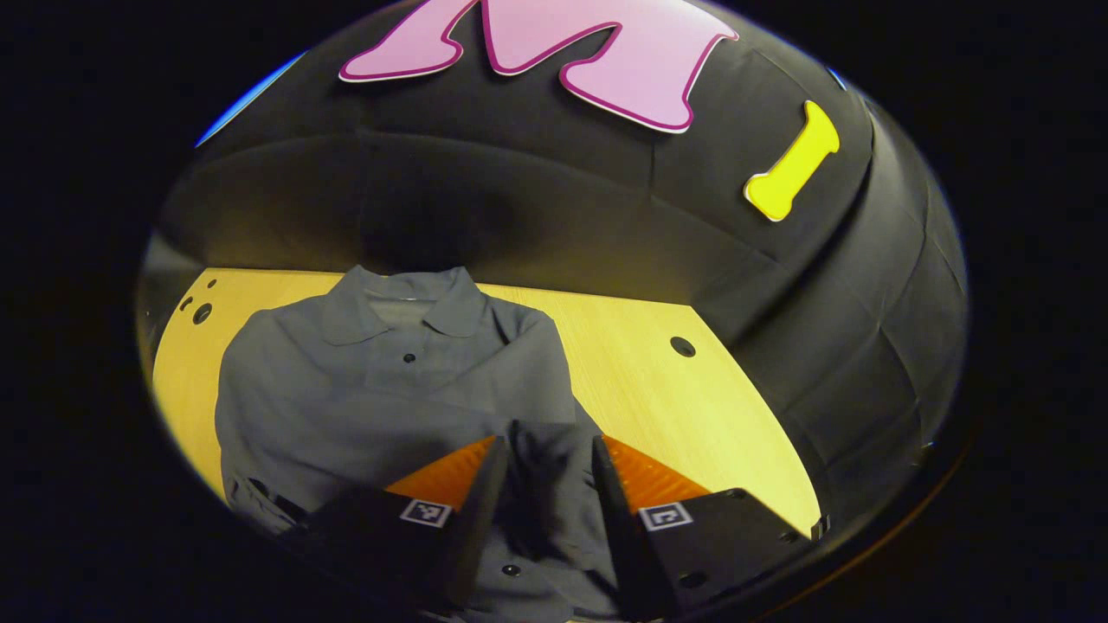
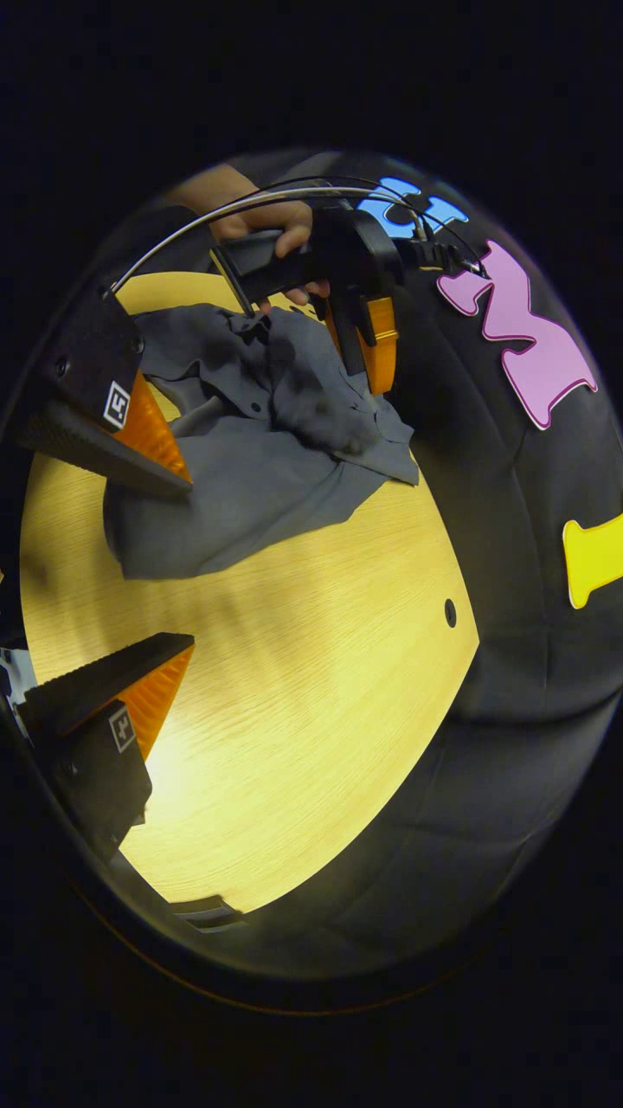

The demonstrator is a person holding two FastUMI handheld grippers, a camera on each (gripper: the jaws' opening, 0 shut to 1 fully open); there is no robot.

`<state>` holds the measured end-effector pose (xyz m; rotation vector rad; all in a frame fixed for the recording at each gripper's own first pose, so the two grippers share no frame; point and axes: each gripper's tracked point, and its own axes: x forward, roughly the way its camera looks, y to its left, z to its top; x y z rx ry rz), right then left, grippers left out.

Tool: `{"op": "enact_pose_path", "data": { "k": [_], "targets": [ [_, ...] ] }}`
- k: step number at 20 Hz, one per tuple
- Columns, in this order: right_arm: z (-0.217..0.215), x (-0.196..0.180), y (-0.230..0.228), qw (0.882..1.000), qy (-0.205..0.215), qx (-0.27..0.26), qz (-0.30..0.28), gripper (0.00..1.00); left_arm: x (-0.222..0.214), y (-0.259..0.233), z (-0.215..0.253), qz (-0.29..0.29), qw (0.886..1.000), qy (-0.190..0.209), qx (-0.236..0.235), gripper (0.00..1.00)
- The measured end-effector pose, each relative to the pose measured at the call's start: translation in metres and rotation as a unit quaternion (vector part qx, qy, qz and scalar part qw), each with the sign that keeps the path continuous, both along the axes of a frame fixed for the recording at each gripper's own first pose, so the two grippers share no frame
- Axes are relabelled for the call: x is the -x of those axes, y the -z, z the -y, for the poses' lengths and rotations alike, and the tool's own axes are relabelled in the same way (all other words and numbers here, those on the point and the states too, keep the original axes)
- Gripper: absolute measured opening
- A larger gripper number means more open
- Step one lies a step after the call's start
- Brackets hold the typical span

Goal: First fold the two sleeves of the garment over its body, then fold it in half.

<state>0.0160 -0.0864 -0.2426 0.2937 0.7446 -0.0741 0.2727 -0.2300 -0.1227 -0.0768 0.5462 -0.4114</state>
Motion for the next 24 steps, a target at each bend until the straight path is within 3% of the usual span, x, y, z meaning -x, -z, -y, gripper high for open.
{"op": "enact_pose_path", "data": {
  "k": [3,5,6,10,16,20,24],
  "targets": [
    [-0.006,-0.003,-0.001,1.0,-0.006,-0.006,-0.002,0.99,0.019,-0.006,-0.031,0.019,1.0,0.001,-0.025,0.96],
    [-0.018,-0.01,0.001,1.0,-0.015,-0.014,-0.008,0.99,0.041,-0.004,-0.063,0.029,0.998,-0.002,-0.051,0.92],
    [-0.023,-0.011,0.003,1.0,-0.02,-0.015,-0.011,0.99,0.055,-0.002,-0.082,0.031,0.998,-0.005,-0.063,0.96],
    [-0.041,-0.015,0.014,0.998,-0.044,-0.024,-0.035,0.99,0.117,0.027,-0.165,0.01,0.994,-0.03,-0.104,0.96],
    [-0.039,-0.018,0.037,0.997,-0.047,0.011,-0.064,0.99,0.187,0.085,-0.269,-0.064,0.984,-0.139,-0.092,0.96],
    [-0.037,-0.012,0.05,0.994,-0.057,0.039,-0.09,0.99,0.213,0.117,-0.297,-0.1,0.975,-0.178,-0.083,0.96],
    [-0.04,-0.009,0.061,0.99,-0.066,0.059,-0.109,0.99,0.226,0.131,-0.299,-0.112,0.974,-0.181,-0.082,0.92]
  ]
}}
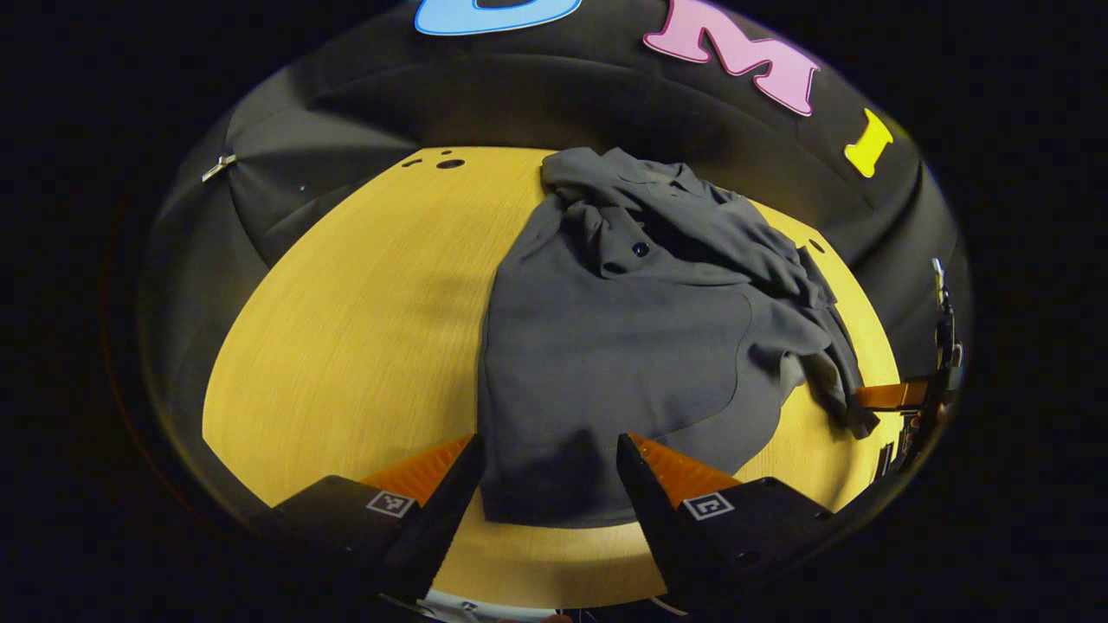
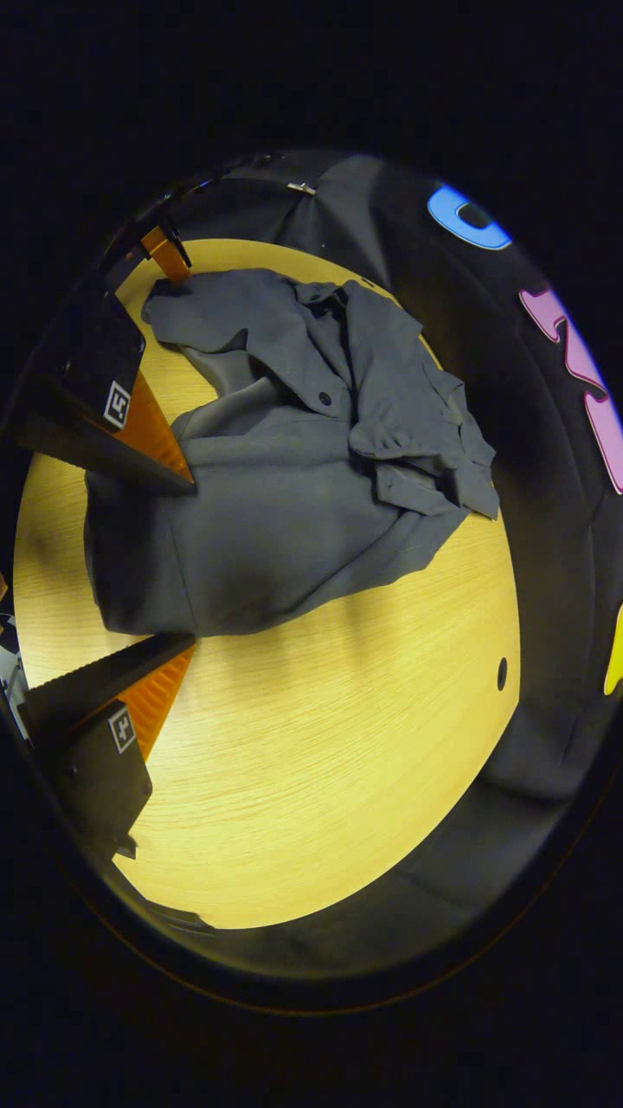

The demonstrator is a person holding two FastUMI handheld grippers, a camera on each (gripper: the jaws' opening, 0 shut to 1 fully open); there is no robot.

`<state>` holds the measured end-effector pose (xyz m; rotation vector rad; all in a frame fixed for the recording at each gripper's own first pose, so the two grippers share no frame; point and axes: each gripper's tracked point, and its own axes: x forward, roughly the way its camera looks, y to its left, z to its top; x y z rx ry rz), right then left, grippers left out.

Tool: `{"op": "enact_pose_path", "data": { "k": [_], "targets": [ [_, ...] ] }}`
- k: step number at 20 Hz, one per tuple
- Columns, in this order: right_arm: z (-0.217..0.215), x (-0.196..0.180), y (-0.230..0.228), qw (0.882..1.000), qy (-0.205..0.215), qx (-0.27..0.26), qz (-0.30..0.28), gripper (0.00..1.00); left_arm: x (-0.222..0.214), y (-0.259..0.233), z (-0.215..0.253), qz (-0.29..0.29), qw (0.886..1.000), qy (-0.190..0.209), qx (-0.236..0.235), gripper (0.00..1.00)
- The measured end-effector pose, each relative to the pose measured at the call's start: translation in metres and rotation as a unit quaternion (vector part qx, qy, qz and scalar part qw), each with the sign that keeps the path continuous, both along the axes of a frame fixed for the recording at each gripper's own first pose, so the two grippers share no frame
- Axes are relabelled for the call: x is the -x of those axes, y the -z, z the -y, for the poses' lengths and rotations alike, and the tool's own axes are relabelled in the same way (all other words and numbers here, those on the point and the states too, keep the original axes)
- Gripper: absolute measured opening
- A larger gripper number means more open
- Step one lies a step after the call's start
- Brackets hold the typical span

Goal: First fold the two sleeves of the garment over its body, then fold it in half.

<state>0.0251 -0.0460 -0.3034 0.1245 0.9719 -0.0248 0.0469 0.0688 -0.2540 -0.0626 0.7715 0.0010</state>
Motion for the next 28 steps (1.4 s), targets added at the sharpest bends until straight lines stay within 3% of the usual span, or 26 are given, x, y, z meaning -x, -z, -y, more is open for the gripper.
{"op": "enact_pose_path", "data": {
  "k": [1,7,8,9,12,14,15,16,17,18,23,28],
  "targets": [
    [0.001,-0.001,0.0,1.0,0.002,0.007,-0.001,0.99,0.0,0.002,-0.001,-0.003,1.0,0.002,-0.002,0.96],
    [0.002,0.0,0.007,0.997,-0.02,0.073,-0.01,0.99,0.001,0.019,-0.005,-0.018,0.998,0.0,-0.06,0.95],
    [-0.002,-0.001,0.008,0.997,-0.028,0.074,-0.007,0.96,-0.002,0.017,-0.002,-0.011,0.998,0.001,-0.062,0.95],
    [-0.008,-0.002,0.009,0.997,-0.035,0.068,-0.01,1.0,-0.001,0.017,0.001,-0.016,0.998,0.0,-0.061,0.93],
    [-0.026,-0.002,0.011,0.997,-0.046,0.057,-0.018,0.54,-0.006,0.019,0.01,-0.017,0.998,0.02,-0.059,0.84],
    [-0.032,-0.003,0.012,0.997,-0.055,0.042,-0.026,0.22,-0.007,0.019,0.019,-0.016,0.997,0.041,-0.059,0.59],
    [-0.039,-0.002,0.012,0.997,-0.068,0.024,-0.028,0.17,-0.007,0.018,0.024,-0.013,0.997,0.051,-0.058,0.46],
    [-0.043,-0.001,0.012,0.996,-0.078,0.007,-0.033,0.0,-0.009,0.016,0.028,-0.009,0.997,0.055,-0.056,0.28],
    [-0.045,0.0,0.011,0.996,-0.084,-0.004,-0.037,0.06,-0.009,0.015,0.027,-0.006,0.997,0.054,-0.055,0.11],
    [-0.044,0.001,0.01,0.995,-0.086,-0.012,-0.04,0.06,-0.011,0.015,0.027,-0.005,0.997,0.056,-0.054,0.08],
    [-0.055,-0.01,-0.018,0.995,-0.073,-0.066,0.0,0.06,-0.009,-0.012,0.03,0.013,0.999,0.051,-0.005,0.06],
    [-0.059,-0.019,-0.043,0.993,-0.082,-0.074,0.034,0.06,-0.017,-0.062,0.035,0.062,0.996,0.057,0.022,0.06]
  ]
}}
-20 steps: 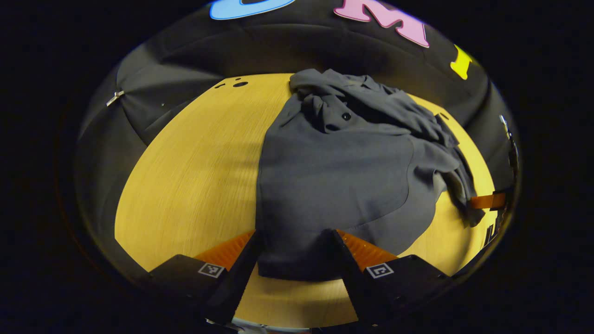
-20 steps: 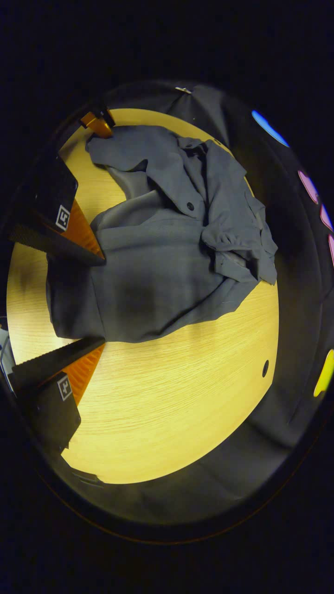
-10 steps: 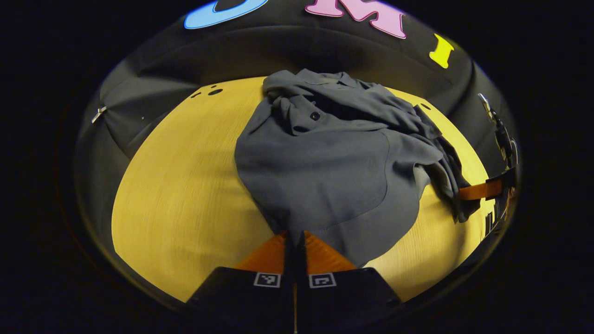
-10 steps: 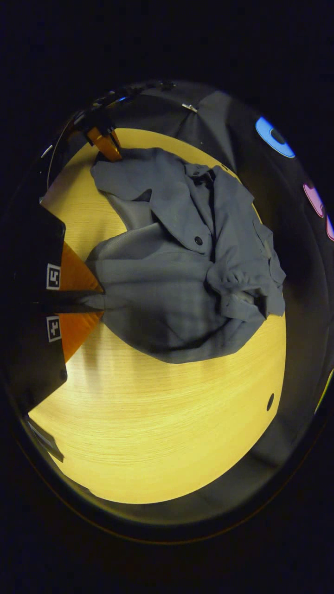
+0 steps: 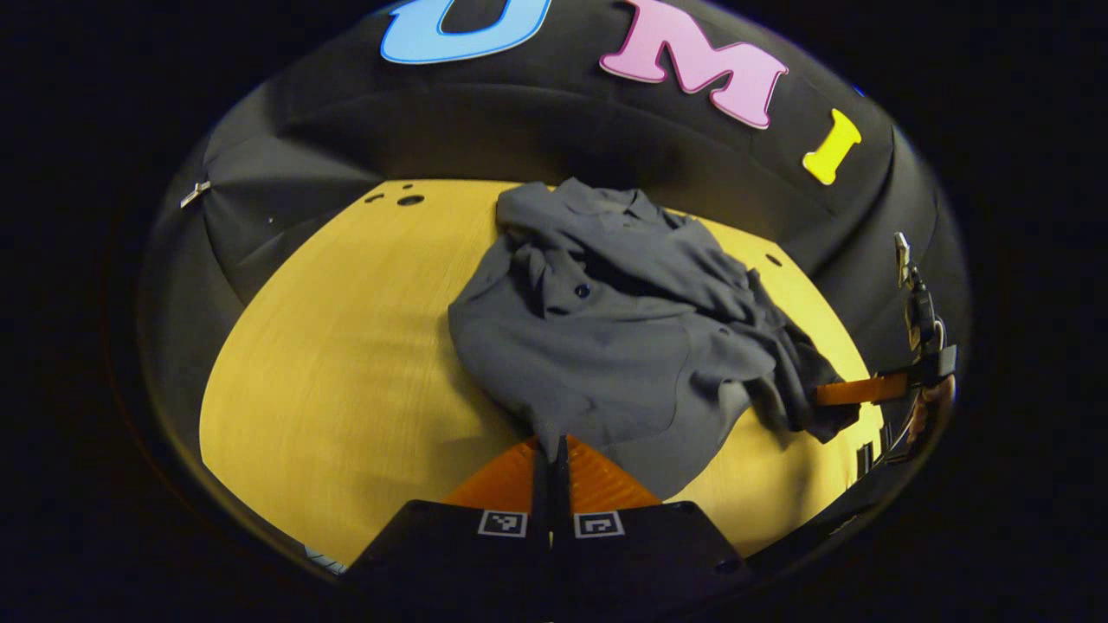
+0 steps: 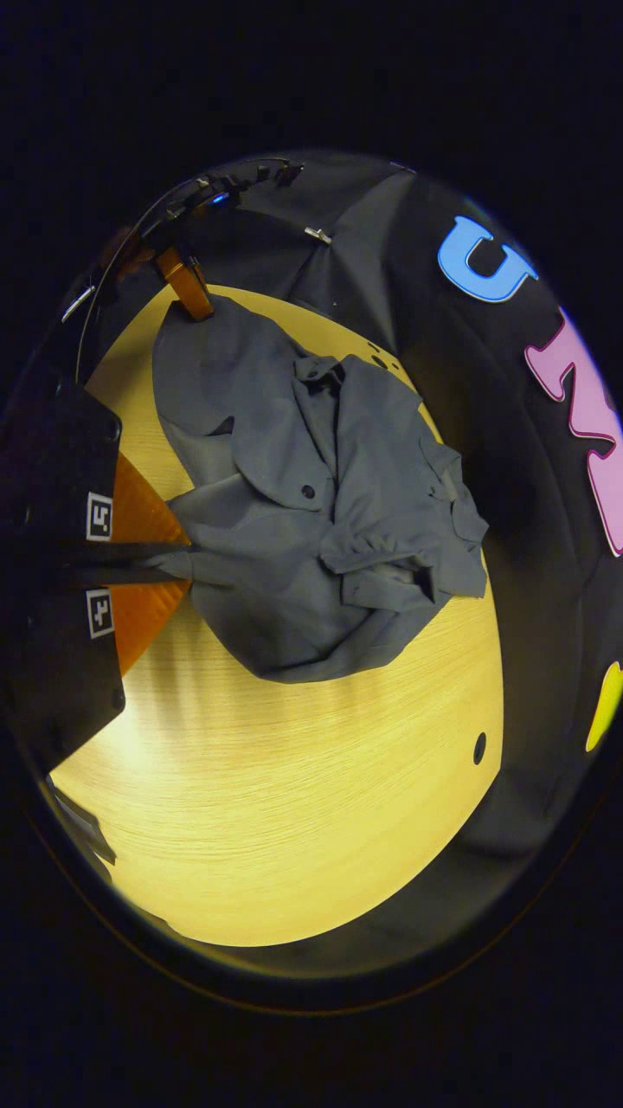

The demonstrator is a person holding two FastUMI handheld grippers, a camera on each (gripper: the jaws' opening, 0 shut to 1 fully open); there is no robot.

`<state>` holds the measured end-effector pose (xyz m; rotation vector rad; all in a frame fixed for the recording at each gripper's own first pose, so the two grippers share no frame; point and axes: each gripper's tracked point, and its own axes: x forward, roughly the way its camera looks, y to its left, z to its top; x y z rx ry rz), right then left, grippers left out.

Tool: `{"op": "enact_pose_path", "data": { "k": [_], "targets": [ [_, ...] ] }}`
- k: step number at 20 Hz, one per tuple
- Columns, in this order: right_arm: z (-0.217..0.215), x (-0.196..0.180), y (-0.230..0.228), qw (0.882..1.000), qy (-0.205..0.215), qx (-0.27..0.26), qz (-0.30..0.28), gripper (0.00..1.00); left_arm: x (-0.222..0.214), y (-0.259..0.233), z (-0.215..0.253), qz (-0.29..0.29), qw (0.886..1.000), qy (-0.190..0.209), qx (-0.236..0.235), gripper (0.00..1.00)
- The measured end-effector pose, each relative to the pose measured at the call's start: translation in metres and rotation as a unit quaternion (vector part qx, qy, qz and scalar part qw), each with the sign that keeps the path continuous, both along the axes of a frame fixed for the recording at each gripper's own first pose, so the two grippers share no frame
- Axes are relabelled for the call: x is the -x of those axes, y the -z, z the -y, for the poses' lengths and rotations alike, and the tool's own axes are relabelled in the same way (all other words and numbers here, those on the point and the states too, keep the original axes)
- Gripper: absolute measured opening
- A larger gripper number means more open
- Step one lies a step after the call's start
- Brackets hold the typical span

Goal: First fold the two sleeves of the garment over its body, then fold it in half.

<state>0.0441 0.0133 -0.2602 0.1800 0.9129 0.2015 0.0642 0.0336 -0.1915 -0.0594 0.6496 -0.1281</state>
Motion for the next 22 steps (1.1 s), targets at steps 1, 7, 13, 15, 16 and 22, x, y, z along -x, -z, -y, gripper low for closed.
{"op": "enact_pose_path", "data": {
  "k": [1,7,13,15,16,22],
  "targets": [
    [0.0,-0.005,-0.008,1.0,0.004,-0.003,0.01,0.06,-0.001,-0.009,0.001,0.007,1.0,0.003,0.003,0.06],
    [-0.01,-0.037,-0.057,0.997,0.008,-0.02,0.073,0.06,-0.025,-0.06,0.013,0.048,0.998,0.024,0.013,0.06],
    [-0.016,-0.071,-0.083,0.993,0.001,-0.021,0.113,0.05,-0.06,-0.107,0.01,0.1,0.994,0.008,0.035,0.05],
    [-0.016,-0.089,-0.09,0.992,0.003,-0.022,0.123,0.05,-0.074,-0.118,0.01,0.112,0.993,0.007,0.039,0.05],
    [-0.017,-0.097,-0.093,0.991,0.005,-0.024,0.129,0.06,-0.082,-0.124,0.01,0.117,0.992,0.007,0.039,0.05],
    [-0.016,-0.15,-0.113,0.986,0.017,-0.035,0.164,0.05,-0.134,-0.158,0.014,0.156,0.987,0.012,0.035,0.05]
  ]
}}
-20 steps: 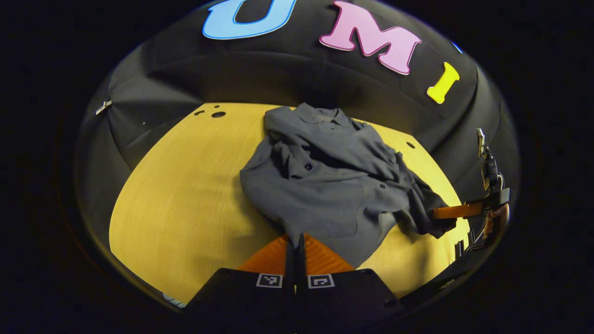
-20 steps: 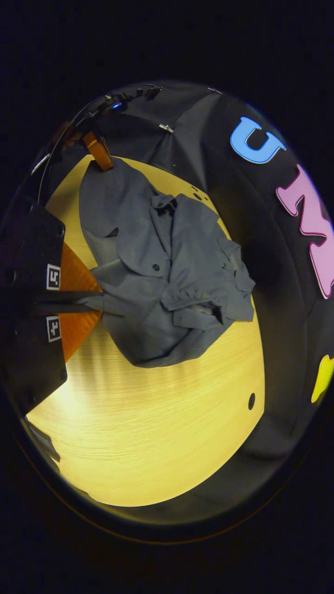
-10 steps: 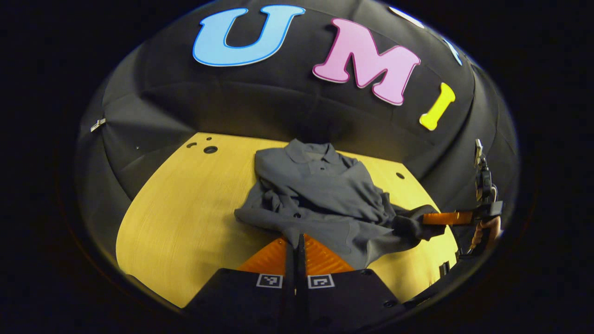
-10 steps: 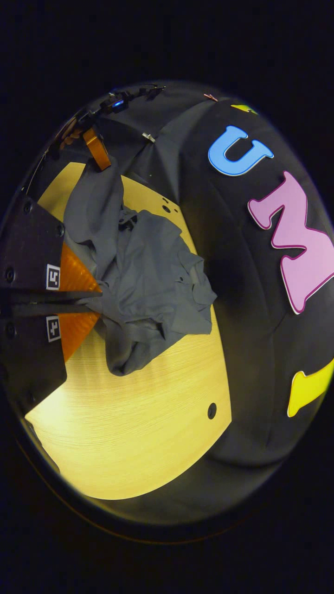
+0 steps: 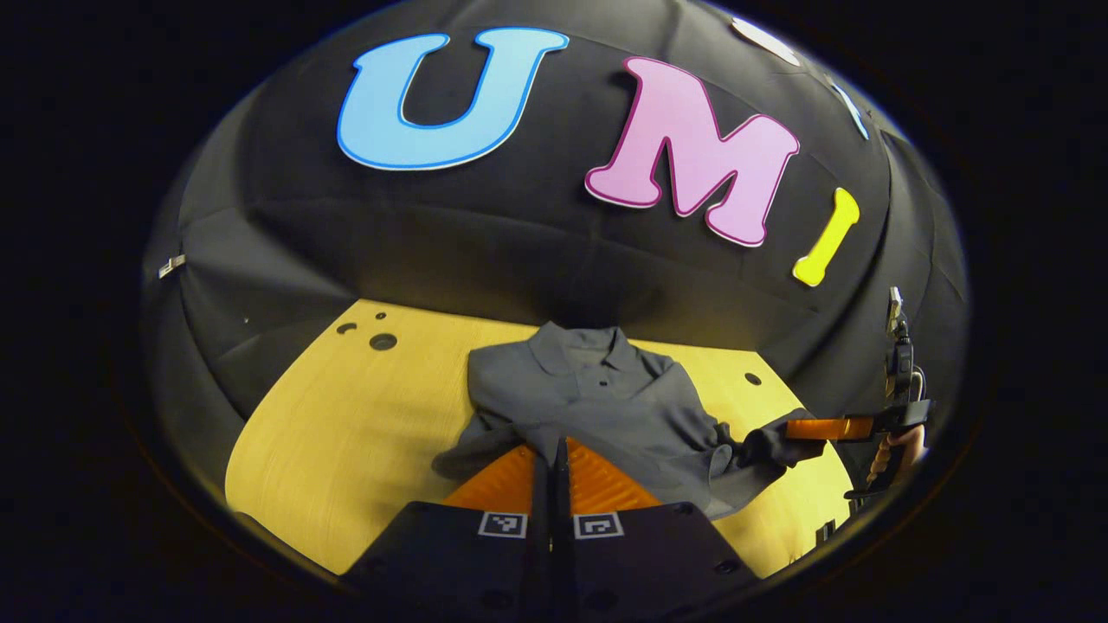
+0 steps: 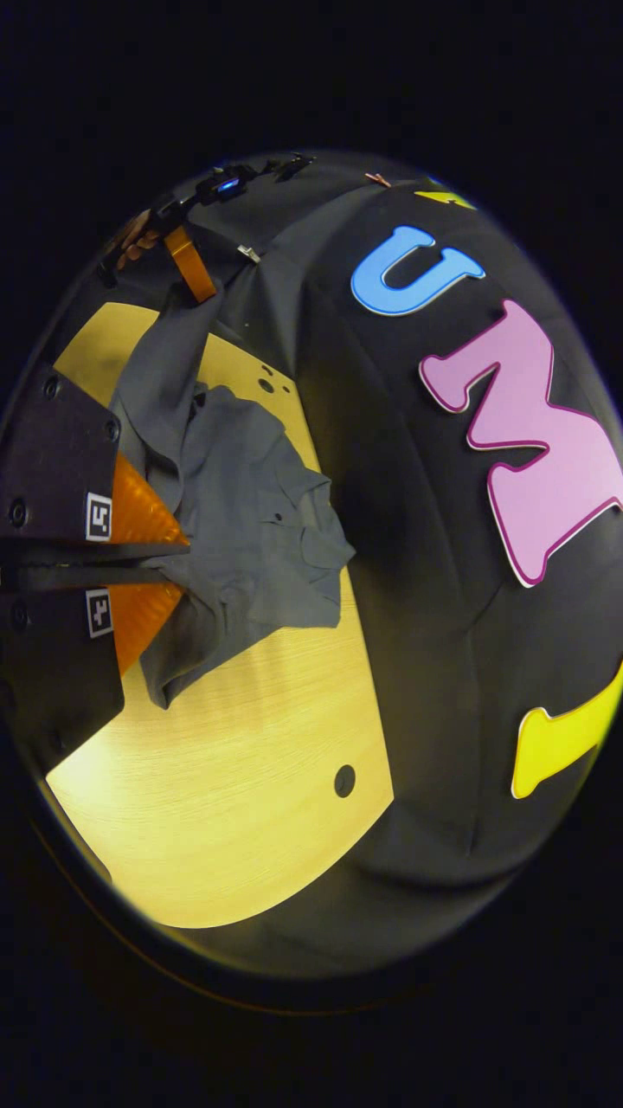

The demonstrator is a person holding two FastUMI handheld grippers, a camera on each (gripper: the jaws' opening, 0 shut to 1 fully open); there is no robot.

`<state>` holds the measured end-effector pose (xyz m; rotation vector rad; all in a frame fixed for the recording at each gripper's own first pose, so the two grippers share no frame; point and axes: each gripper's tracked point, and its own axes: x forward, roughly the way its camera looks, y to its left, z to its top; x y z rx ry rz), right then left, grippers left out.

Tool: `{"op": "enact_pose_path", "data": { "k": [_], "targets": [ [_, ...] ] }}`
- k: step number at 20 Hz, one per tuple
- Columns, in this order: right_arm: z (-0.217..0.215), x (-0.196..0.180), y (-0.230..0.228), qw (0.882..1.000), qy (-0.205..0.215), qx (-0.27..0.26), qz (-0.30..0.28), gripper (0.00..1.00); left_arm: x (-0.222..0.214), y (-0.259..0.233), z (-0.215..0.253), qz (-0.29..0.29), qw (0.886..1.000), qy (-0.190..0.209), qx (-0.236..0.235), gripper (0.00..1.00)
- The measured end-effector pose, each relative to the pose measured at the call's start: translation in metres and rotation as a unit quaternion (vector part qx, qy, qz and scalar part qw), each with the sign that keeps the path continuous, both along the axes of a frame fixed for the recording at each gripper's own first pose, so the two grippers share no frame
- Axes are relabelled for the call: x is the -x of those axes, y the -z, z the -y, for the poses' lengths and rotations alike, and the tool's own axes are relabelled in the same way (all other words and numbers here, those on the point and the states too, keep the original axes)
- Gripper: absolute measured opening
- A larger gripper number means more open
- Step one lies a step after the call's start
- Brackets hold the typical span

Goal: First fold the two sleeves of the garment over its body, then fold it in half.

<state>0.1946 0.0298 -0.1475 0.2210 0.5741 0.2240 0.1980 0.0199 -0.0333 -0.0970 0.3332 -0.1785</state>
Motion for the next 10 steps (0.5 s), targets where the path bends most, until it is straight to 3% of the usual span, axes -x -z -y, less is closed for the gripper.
{"op": "enact_pose_path", "data": {
  "k": [10],
  "targets": [
    [0.002,-0.111,-0.022,0.998,0.018,-0.007,0.054,0.05,-0.12,-0.019,-0.012,0.036,0.999,-0.017,0.01,0.05]
  ]
}}
